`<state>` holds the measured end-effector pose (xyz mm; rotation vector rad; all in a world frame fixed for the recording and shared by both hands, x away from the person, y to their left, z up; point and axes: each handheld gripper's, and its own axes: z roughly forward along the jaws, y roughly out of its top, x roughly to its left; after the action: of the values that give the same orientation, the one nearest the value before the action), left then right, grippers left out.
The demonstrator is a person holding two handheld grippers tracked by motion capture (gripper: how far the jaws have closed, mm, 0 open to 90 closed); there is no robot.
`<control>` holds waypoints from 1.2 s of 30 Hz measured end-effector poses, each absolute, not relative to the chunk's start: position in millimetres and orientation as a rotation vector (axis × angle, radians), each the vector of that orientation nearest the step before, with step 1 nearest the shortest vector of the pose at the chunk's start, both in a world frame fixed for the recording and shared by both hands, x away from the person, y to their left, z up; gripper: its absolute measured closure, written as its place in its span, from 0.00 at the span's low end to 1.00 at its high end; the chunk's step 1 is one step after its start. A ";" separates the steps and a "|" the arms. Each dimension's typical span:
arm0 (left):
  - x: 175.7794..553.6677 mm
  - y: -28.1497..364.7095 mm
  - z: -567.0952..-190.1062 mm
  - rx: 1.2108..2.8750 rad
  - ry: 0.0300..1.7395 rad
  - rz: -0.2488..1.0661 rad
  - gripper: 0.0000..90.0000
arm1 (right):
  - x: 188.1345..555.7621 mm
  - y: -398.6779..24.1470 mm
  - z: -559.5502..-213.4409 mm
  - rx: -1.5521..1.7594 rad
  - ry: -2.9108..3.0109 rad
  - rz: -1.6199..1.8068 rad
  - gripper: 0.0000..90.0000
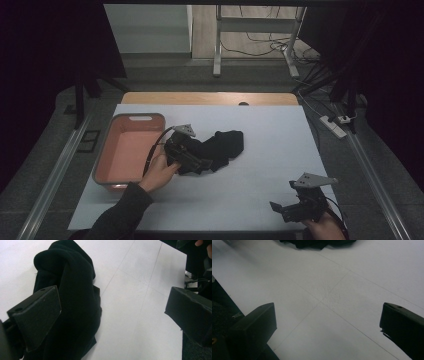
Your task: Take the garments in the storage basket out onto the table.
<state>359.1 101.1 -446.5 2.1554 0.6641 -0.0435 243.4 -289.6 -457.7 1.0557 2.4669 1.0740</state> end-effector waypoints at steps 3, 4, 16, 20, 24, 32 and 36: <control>355.8 102.9 -443.8 2.170 0.658 -0.029 0.00 | 243.4 -289.3 -457.8 1.050 2.468 1.072 0.01; 354.6 103.6 -443.2 2.169 0.658 -0.029 0.00 | 243.4 -289.2 -457.8 1.051 2.468 1.070 0.01; 342.5 111.0 -441.8 2.168 0.656 -0.036 0.01 | 243.2 -288.5 -457.8 1.041 2.474 1.064 0.01; 338.7 110.4 -443.5 2.180 0.647 -0.030 0.01 | 243.2 -288.5 -457.6 1.040 2.476 1.063 0.01; 334.5 111.7 -444.8 2.178 0.648 -0.027 0.01 | 243.1 -288.5 -457.5 1.037 2.476 1.063 0.01; 328.8 117.1 -446.0 2.163 0.655 -0.027 0.01 | 243.0 -288.3 -457.6 1.030 2.477 1.062 0.01; 325.6 122.4 -446.8 2.148 0.664 -0.028 0.01 | 243.0 -287.9 -457.6 1.030 2.479 1.062 0.01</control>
<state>325.6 122.4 -446.8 2.1476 0.6643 -0.0278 243.0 -287.9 -457.6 1.0296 2.4788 1.0618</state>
